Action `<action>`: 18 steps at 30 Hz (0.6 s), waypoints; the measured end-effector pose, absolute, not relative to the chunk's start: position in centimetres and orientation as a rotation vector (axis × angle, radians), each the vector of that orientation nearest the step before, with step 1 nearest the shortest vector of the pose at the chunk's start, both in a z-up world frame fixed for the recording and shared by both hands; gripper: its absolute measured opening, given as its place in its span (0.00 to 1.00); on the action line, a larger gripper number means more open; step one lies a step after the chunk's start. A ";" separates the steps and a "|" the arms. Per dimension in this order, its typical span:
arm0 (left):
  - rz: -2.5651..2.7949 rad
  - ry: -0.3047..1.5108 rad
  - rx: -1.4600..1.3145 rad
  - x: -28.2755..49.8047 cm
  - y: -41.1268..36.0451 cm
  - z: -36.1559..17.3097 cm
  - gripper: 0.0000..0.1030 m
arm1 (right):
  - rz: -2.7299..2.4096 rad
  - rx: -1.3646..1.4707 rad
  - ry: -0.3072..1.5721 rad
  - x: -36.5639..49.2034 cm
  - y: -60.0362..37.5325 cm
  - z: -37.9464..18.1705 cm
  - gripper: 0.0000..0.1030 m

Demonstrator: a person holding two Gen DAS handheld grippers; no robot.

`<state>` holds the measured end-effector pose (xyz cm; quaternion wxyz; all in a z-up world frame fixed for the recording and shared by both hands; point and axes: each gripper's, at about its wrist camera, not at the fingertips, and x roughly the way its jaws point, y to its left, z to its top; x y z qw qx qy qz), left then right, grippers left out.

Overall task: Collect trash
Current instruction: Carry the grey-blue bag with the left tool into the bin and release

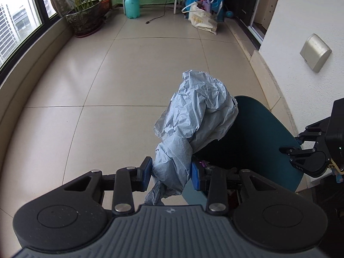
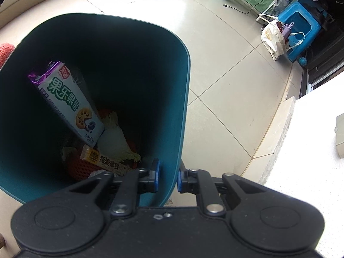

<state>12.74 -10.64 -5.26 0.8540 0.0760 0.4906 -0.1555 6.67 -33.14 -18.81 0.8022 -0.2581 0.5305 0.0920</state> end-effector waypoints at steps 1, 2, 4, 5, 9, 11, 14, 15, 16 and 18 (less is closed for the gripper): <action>-0.344 1.041 0.169 12.6 -11.8 -5.7 0.34 | 0.199 -0.549 1.136 6.7 -33.3 -18.8 0.13; -0.359 1.048 0.180 12.5 -12.7 -6.1 0.34 | 0.200 -0.545 1.136 6.7 -33.3 -18.7 0.13; -0.389 1.074 0.202 12.4 -14.9 -7.5 0.34 | 0.201 -0.544 1.135 6.7 -33.3 -18.7 0.13; -0.399 1.089 0.207 12.5 -15.7 -8.2 0.34 | 0.203 -0.543 1.134 6.7 -33.4 -18.7 0.13; -0.414 1.129 0.251 12.8 -19.1 -11.1 0.34 | 0.205 -0.536 1.132 6.7 -33.6 -18.6 0.12; -0.417 1.164 0.251 12.4 -20.3 -12.1 0.34 | 0.206 -0.529 1.131 6.7 -33.7 -18.6 0.12; -0.410 1.200 0.281 13.3 -22.0 -14.3 0.35 | 0.211 -0.520 1.128 6.6 -34.0 -18.5 0.12; -0.407 1.218 0.293 13.6 -22.6 -15.1 0.35 | 0.213 -0.517 1.127 6.6 -34.2 -18.4 0.11; -0.403 1.228 0.304 13.8 -23.0 -15.7 0.35 | 0.215 -0.514 1.126 6.6 -34.2 -18.4 0.11; -0.403 1.243 0.326 14.1 -23.9 -16.9 0.35 | 0.219 -0.511 1.124 6.5 -34.3 -18.4 0.11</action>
